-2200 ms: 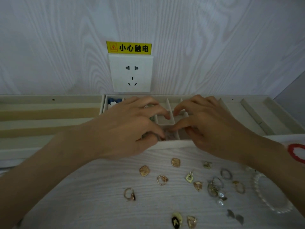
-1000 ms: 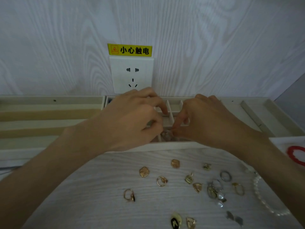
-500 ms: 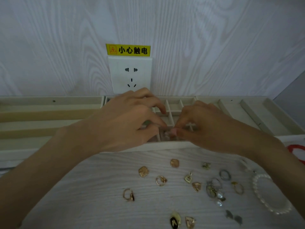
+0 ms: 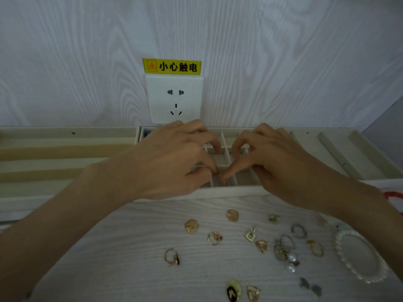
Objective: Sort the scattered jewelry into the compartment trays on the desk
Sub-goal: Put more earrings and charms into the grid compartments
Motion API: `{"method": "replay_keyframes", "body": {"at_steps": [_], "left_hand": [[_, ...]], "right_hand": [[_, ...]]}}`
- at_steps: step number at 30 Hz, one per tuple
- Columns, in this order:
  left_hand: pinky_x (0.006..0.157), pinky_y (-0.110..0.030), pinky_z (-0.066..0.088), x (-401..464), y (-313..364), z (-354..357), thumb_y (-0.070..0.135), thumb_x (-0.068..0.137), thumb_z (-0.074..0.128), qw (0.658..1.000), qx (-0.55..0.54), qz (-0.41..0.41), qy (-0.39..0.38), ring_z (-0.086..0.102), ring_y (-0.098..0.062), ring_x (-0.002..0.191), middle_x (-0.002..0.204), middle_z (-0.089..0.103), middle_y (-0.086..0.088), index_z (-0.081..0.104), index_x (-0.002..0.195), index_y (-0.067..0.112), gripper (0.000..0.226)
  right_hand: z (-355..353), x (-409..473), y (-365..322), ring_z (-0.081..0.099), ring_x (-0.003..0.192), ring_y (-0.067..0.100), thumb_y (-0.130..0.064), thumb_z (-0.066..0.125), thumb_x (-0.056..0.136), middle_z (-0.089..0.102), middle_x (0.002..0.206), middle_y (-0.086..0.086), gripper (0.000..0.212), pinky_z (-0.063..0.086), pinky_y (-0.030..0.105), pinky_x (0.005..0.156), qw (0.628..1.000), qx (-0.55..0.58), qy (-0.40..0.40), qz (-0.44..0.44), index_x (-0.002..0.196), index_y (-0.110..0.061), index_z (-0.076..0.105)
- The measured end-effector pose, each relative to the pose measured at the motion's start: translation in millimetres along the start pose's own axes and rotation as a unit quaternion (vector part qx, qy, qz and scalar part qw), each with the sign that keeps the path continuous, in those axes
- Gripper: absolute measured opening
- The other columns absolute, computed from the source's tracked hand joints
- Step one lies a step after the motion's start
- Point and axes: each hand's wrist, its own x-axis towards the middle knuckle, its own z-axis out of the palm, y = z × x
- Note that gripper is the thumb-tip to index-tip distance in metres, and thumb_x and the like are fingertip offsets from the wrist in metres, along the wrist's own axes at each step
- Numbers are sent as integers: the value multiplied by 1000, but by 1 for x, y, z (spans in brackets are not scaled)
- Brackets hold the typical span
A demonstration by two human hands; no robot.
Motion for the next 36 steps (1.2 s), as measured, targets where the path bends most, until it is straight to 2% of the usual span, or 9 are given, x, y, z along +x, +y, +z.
{"method": "replay_keyframes", "body": {"at_steps": [7, 12, 16, 18, 20, 24, 27, 31, 36], "left_hand": [[80, -26, 36, 3, -3, 2, 40, 80, 26, 1000, -5, 4, 8, 40, -5, 111, 119, 58, 16, 73, 96, 39, 49], [77, -28, 39, 2, -6, 2, 35, 81, 29, 1000, -4, 8, 27, 47, -11, 108, 115, 60, 14, 70, 101, 39, 46], [77, -28, 38, -1, -5, 4, 34, 82, 30, 999, -1, 15, 34, 45, -8, 108, 114, 61, 15, 71, 99, 40, 46], [79, -27, 35, -1, -5, 5, 36, 81, 27, 1000, -3, 13, 24, 42, -6, 109, 116, 61, 16, 72, 99, 40, 49], [81, -26, 35, -3, -2, 3, 36, 82, 25, 1000, 1, 14, 23, 42, -6, 110, 117, 61, 15, 71, 104, 39, 51], [83, -31, 43, -13, 5, -10, 36, 82, 26, 998, -9, -19, 57, 43, -6, 105, 114, 61, 13, 68, 110, 31, 50], [86, -31, 43, -32, 13, -23, 42, 81, 25, 997, -21, -60, 45, 43, -5, 105, 113, 59, 17, 67, 107, 34, 51], [91, -33, 42, -55, 18, -27, 31, 89, 43, 994, -31, -106, -3, 45, -9, 111, 115, 58, 18, 67, 108, 35, 31], [93, -20, 29, -84, 35, -26, 17, 90, 51, 986, -81, -140, -26, 41, -7, 120, 123, 53, 16, 64, 112, 34, 31]], "right_hand": [[2, 4, -5, 34, 84, 8, -6, 41, 67, 56, 94, -12, 58, 19, 28, 66, 1000, 1, -24, -5, 93, -49, 69], [0, 2, 7, 28, 80, 3, -4, 36, 67, 56, 94, -12, 62, 21, 13, 72, 1000, -2, 19, 22, 98, -48, 68], [7, -2, 6, 24, 78, 1, -11, 28, 71, 57, 92, -12, 61, 19, 14, 69, 1000, 1, 15, 24, 99, -49, 67], [8, -2, 2, 23, 78, 2, -23, 19, 74, 56, 94, -12, 61, 21, 24, 63, 1000, 1, -3, 28, 100, -50, 67], [4, -3, -2, 27, 82, 4, -19, 29, 83, 56, 97, -12, 52, 16, 31, 65, 999, 5, -16, 49, 105, -48, 66], [-12, -13, -8, 34, 86, 5, -10, 56, 88, 56, 91, -11, 37, 19, 28, 71, 994, 43, 38, 89, 105, -41, 67], [-24, -31, -23, 43, 90, 8, -14, 58, 89, 59, 89, -13, 31, 24, 25, 76, 992, 62, 46, 96, 98, -42, 67], [-29, -56, -38, 46, 92, 5, -17, 60, 89, 58, 90, -22, 29, 32, 30, 86, 991, 70, 53, 101, 98, -43, 67], [-23, -77, -66, 43, 96, 1, -25, 60, 89, 53, 94, -25, 22, 34, 27, 92, 987, 105, -6, 125, 104, -41, 65]]}}
